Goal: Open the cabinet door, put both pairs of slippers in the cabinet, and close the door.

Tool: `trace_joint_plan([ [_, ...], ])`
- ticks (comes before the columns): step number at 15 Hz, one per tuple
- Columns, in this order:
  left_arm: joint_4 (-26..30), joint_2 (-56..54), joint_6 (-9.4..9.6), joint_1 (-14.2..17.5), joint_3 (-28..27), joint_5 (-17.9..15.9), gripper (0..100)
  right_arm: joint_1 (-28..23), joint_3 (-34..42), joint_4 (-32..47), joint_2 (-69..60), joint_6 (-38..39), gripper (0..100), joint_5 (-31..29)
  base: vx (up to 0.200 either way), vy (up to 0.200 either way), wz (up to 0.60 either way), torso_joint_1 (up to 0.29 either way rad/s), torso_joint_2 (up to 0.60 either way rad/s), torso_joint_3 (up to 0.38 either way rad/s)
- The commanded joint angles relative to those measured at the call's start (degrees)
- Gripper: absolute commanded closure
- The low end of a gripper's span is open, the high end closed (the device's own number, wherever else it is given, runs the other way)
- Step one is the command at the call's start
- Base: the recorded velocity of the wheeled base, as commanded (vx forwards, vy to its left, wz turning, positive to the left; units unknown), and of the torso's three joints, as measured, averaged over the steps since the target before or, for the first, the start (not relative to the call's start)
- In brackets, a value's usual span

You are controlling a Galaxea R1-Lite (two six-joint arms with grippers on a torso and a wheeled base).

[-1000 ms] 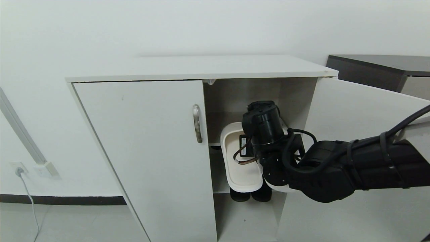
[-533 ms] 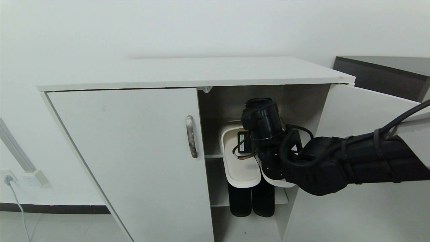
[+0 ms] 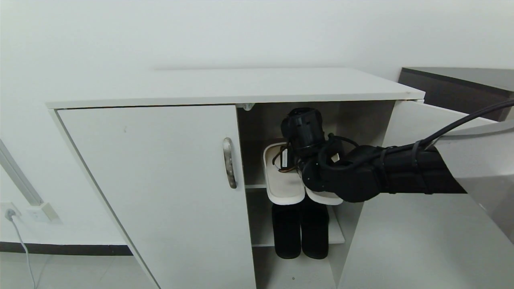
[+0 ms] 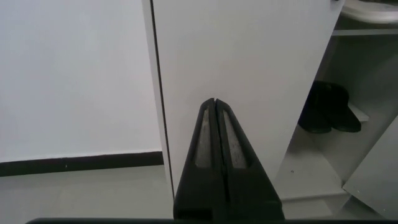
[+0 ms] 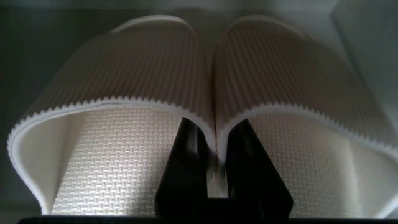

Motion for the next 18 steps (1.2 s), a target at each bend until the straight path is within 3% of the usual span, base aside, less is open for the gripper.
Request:
trace_joint_plan([
  [1,-0.01,0.07,-0.01,0.00,0.01,0.01,100,-0.81,-4.25,0.67,3.55,-0.06,100,0.07,0.000,0.000,0.00,0.000,0.00,0.000],
  [6,-0.01,0.07,-0.01,0.00,0.01,0.01,100,-2.48,-10.58,3.40,6.62,-0.14,100,0.07,0.000,0.000,0.00,0.000,0.00,0.000],
  [12,-0.01,0.07,-0.01,0.00,0.01,0.01,100,-3.00,-11.72,3.49,8.73,-0.32,100,-0.02,0.000,0.000,0.00,0.000,0.00,0.000],
  [13,-0.01,0.07,-0.10,0.00,0.01,0.01,100,-3.00,-11.63,3.57,8.73,-0.58,0,-0.02,0.000,0.000,0.00,0.000,0.00,0.000],
  [18,-0.01,0.07,-0.19,0.00,0.01,0.10,100,-2.21,-5.83,4.28,4.95,-0.41,0,-0.28,0.000,0.000,0.00,0.000,0.00,0.000],
])
